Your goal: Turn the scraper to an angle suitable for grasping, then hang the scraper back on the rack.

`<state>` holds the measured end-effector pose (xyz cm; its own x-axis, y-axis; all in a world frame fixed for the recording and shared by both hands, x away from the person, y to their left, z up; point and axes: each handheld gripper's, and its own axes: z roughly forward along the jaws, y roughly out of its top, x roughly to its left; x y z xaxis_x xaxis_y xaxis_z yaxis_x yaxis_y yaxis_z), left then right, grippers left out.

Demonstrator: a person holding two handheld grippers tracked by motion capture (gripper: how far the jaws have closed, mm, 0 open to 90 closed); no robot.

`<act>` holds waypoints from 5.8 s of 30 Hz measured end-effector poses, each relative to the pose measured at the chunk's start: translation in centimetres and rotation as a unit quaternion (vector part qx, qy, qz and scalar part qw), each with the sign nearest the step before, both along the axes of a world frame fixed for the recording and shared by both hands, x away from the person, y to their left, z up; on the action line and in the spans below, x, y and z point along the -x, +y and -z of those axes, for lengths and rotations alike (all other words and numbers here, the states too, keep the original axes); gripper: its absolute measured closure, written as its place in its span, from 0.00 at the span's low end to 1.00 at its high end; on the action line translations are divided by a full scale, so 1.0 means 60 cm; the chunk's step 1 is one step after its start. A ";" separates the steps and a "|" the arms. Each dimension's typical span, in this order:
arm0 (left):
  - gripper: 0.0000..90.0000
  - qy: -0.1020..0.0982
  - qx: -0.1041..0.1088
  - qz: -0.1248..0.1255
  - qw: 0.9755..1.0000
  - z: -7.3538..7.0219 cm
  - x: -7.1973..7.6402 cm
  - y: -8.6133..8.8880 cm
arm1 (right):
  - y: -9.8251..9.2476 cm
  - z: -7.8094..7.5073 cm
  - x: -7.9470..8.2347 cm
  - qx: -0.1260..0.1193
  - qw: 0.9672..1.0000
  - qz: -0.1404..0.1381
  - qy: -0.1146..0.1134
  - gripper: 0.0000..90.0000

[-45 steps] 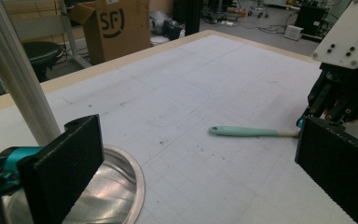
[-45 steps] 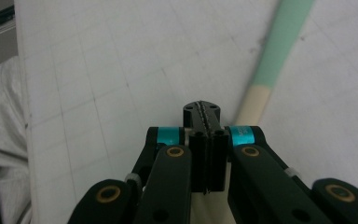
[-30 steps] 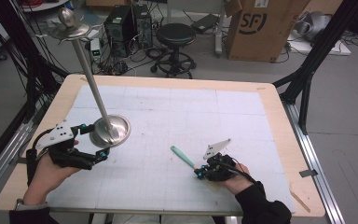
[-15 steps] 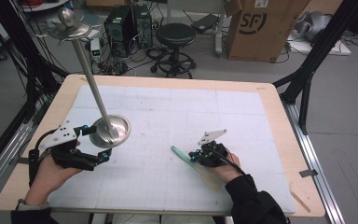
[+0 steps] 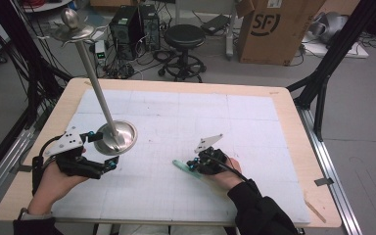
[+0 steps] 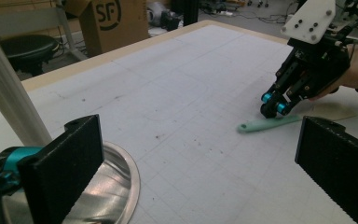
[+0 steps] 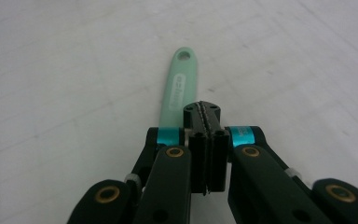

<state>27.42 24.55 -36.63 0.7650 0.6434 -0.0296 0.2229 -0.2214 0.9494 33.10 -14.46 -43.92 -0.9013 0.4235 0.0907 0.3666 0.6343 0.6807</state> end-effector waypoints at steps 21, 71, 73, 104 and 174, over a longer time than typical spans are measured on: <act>0.02 -0.009 0.013 0.018 1.000 -0.014 -0.028 -0.014 | -0.020 -0.065 0.036 -0.088 0.995 -0.010 -0.040 0.73; 0.02 -0.009 0.012 0.024 1.000 -0.019 -0.039 -0.018 | 0.013 -0.047 0.050 0.211 0.973 -0.065 0.061 0.61; 0.02 -0.009 0.011 0.023 1.000 -0.018 -0.039 -0.019 | 0.012 -0.047 0.049 0.220 0.971 -0.064 0.063 0.64; 0.02 -0.010 0.011 0.016 1.000 -0.018 -0.035 -0.015 | -0.025 -0.089 0.053 0.106 0.993 -0.044 -0.014 0.89; 0.02 -0.024 0.040 -0.010 0.999 -0.029 0.004 0.036 | 0.183 -0.315 -0.052 -0.285 0.938 0.012 -0.198 0.89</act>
<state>27.20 26.71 -34.88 0.7539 0.6554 -0.0453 0.1804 -0.1401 0.9736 36.21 -3.48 -25.01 -0.9028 0.4291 -0.0306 0.0237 0.1206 0.9924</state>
